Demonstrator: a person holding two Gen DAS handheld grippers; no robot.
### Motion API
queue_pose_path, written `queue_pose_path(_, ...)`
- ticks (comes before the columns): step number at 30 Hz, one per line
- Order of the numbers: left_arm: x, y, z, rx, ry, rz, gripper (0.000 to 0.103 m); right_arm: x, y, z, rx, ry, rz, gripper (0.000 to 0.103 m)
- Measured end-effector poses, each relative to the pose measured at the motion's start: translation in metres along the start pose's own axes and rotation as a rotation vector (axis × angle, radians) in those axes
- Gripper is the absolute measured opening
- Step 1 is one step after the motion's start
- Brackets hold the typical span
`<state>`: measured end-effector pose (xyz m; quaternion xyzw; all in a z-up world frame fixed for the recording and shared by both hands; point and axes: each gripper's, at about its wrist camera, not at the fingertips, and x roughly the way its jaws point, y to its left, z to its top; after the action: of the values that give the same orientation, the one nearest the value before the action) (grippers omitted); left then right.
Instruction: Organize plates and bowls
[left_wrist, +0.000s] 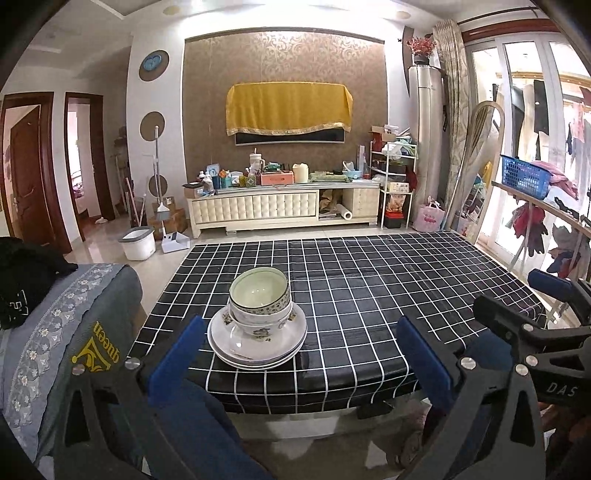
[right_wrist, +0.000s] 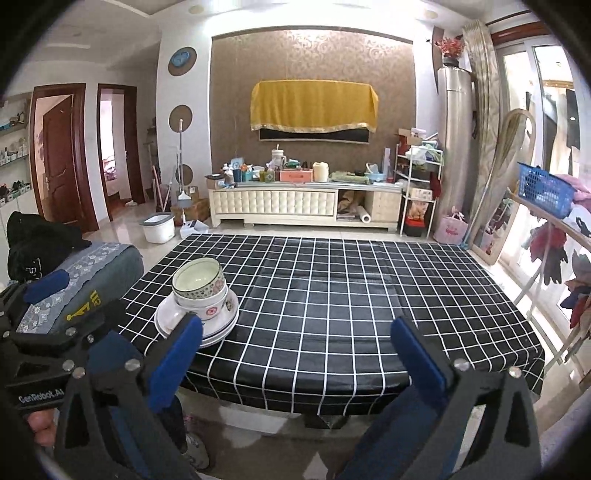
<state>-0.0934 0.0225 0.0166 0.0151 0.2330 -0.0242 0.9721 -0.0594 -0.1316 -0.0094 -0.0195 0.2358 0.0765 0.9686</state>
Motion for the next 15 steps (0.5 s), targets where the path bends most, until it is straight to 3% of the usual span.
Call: queue_pose_path(15,-0.0058,-0.0032,-0.0024,0.001,-0.004,0.009,0.103,-0.0058,0.0013,-0.0037,0.001,0.006,-0.005,0.103)
